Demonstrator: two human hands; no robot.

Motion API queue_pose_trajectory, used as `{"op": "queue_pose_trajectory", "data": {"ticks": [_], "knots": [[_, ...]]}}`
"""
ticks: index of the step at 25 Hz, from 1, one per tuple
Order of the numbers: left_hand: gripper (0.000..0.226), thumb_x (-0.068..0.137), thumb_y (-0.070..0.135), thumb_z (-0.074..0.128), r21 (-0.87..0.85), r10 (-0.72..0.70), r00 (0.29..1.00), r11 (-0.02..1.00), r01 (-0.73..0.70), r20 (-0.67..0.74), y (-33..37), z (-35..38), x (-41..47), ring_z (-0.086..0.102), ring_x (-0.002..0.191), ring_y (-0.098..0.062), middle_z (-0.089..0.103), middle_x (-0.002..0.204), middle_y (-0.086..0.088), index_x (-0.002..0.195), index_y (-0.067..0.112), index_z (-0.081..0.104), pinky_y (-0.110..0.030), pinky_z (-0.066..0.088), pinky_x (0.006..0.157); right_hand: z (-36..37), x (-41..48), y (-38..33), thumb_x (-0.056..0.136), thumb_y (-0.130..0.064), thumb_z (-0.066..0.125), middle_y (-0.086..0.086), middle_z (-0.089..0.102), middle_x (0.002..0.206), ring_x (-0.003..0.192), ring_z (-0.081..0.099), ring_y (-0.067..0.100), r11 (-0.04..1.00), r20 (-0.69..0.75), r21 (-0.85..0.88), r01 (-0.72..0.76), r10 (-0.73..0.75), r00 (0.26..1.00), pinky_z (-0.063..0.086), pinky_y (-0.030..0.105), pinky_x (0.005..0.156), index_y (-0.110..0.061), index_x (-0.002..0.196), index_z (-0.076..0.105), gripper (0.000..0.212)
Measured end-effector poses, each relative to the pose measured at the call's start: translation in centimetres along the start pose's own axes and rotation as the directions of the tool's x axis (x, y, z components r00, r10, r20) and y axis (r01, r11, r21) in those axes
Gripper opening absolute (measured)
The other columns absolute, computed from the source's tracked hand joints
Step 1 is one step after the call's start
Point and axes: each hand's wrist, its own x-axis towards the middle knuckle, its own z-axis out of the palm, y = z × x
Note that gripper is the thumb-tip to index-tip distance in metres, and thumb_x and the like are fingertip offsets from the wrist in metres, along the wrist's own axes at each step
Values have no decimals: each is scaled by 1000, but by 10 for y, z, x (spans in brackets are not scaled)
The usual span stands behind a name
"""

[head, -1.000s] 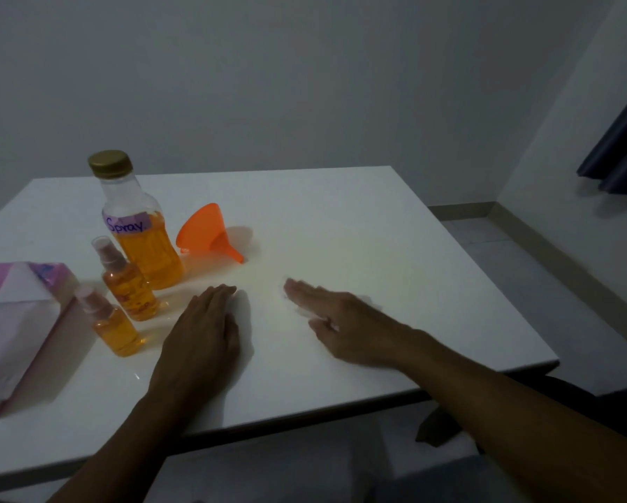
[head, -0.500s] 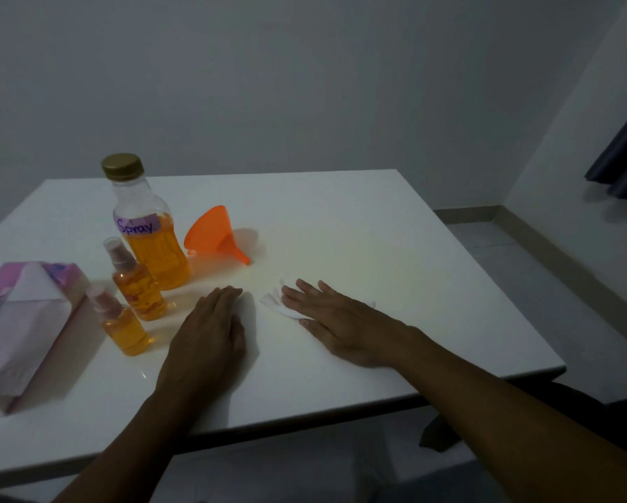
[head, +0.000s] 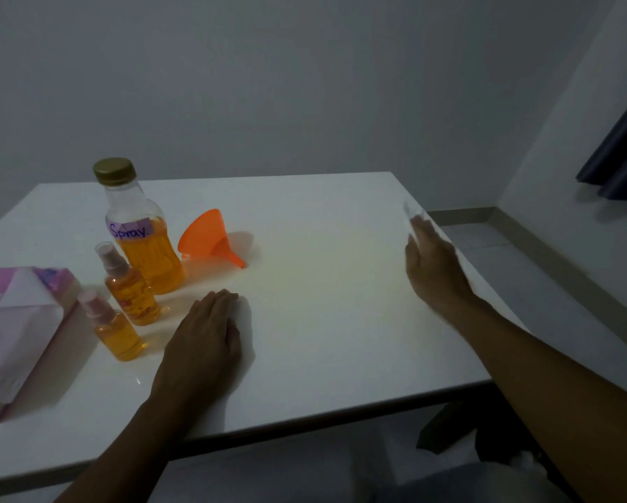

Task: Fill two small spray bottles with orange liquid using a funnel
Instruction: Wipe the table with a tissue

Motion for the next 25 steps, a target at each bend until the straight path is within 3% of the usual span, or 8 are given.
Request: {"op": "queue_pose_trajectory", "data": {"ticks": [2, 4, 9, 12, 15, 19, 22, 25], "knots": [[50, 95, 33, 30, 7, 5, 1000, 1000, -5, -1, 0, -1, 0, 49, 128, -24, 54, 137, -12, 135, 10, 48, -44, 40, 108, 25, -4, -8, 107, -17, 32, 14, 24, 165, 153, 18, 27, 991, 283, -108, 76, -43, 958, 15, 40, 124, -18, 158, 20, 53], [51, 95, 34, 29, 18, -6, 1000, 1000, 6, 5, 1, -1, 0, 48, 129, -24, 53, 139, -12, 137, 10, 47, -44, 38, 109, 47, -4, -22, 107, -17, 30, 14, 18, 166, 155, 9, 26, 957, 433, -162, 239, -149, 889, 5, 38, 124, -12, 158, 17, 53], [50, 96, 35, 29, 19, -13, 1000, 1000, 12, 20, -1, 0, 2, 46, 130, -21, 51, 141, -9, 138, 14, 45, -42, 39, 109, 93, -34, -89, 108, -22, 32, 12, 20, 166, 154, 14, 24, 801, 477, 1, 598, -526, 704, 9, 43, 125, -9, 158, 20, 53], [51, 95, 35, 28, 17, -1, 1000, 1000, 0, 17, -1, -2, 0, 47, 130, -21, 51, 141, -9, 138, 13, 45, -41, 39, 109, 86, -57, -93, 108, -21, 33, 5, 15, 167, 155, 9, 16, 750, 548, 114, 652, -595, 588, 4, 34, 127, -13, 159, 18, 53], [52, 96, 36, 27, 23, 11, 1000, 1000, -11, 19, 0, -4, -2, 43, 133, -21, 48, 144, -9, 139, 13, 45, -35, 30, 112, 50, -64, -60, 107, -16, 36, 2, 14, 167, 155, 10, 14, 717, 574, 126, 685, -616, 540, 5, 31, 127, -12, 159, 18, 55], [51, 97, 33, 27, 35, 19, 1000, 999, -19, 5, 0, -4, -3, 41, 135, -22, 48, 144, -11, 138, 11, 46, -31, 23, 112, -2, -44, 10, 105, -10, 34, -7, -6, 164, 153, -4, 7, 799, 582, -100, 594, -436, 686, -12, 15, 119, -21, 158, 2, 63], [51, 96, 32, 27, 35, 5, 1000, 999, -5, -2, 2, -3, -3, 42, 135, -23, 49, 143, -11, 138, 10, 47, -33, 24, 112, -23, -20, 58, 107, -13, 32, 8, 1, 168, 156, 1, 22, 879, 523, -305, 366, -167, 836, -7, 27, 123, -13, 156, -1, 60], [52, 96, 34, 26, 26, -3, 1000, 1000, 3, -4, 1, -1, -2, 43, 134, -23, 49, 143, -11, 137, 11, 47, -39, 31, 113, 6, -24, 47, 108, -22, 33, 10, 5, 166, 155, 5, 27, 891, 443, -304, 337, -181, 878, -6, 31, 122, -10, 157, 11, 55]]}}
